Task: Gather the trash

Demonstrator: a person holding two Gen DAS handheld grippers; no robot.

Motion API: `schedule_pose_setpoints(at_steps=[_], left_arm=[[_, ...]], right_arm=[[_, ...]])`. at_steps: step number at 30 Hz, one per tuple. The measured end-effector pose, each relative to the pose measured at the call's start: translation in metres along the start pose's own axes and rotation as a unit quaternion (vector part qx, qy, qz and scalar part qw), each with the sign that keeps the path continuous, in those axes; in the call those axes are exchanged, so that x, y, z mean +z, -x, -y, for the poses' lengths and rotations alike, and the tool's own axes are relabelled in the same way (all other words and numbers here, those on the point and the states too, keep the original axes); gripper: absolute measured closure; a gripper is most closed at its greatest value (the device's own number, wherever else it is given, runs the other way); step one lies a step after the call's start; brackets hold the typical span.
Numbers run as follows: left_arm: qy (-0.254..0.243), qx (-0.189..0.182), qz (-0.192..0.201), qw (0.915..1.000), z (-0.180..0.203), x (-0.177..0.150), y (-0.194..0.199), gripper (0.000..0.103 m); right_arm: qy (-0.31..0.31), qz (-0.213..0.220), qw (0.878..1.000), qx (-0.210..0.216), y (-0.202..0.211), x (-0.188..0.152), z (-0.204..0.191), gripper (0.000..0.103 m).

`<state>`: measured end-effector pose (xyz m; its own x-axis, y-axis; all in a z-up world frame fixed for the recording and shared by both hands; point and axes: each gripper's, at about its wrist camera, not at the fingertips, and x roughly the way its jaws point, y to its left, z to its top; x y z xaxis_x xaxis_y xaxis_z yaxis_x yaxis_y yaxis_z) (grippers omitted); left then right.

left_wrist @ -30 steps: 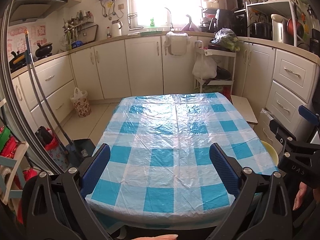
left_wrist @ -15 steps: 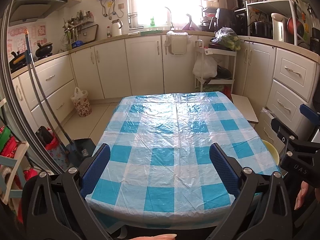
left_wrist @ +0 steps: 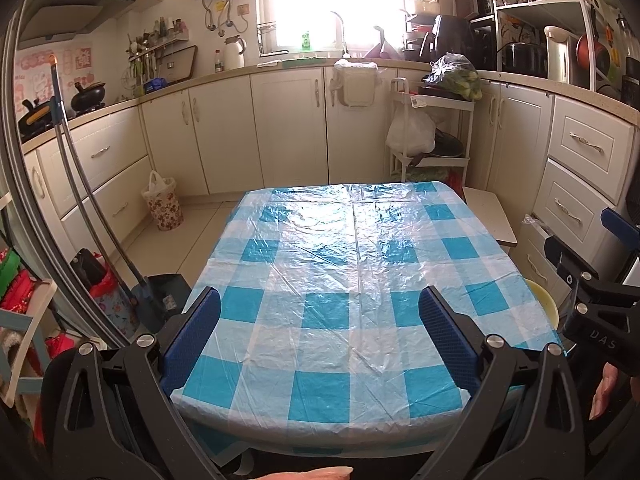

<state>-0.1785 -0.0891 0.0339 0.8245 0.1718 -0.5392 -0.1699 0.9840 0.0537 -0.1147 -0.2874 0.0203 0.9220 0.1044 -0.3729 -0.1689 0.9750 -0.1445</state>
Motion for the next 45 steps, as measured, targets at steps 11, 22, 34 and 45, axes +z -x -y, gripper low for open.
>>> schedule_pose_setpoints(at_steps=[11, 22, 34, 45], left_arm=[[0.002, -0.002, -0.005, 1.0000, -0.002, -0.002, -0.002, 0.007], [0.001, -0.002, -0.009, 1.0000, -0.002, -0.002, -0.002, 0.007], [-0.014, 0.014, -0.004, 0.9998, 0.001, 0.001, 0.003, 0.007], [0.023, 0.014, -0.055, 0.9981, -0.031, 0.021, -0.030, 0.007]], right_arm=[[0.000, 0.000, 1.000, 0.000, 0.000, 0.000, 0.000, 0.007], [0.000, 0.000, 1.000, 0.000, 0.000, 0.000, 0.000, 0.007], [0.003, -0.001, 1.000, 0.008, 0.000, 0.000, -0.001, 0.007], [0.003, -0.059, 0.997, 0.052, -0.030, 0.009, -0.005, 0.007]])
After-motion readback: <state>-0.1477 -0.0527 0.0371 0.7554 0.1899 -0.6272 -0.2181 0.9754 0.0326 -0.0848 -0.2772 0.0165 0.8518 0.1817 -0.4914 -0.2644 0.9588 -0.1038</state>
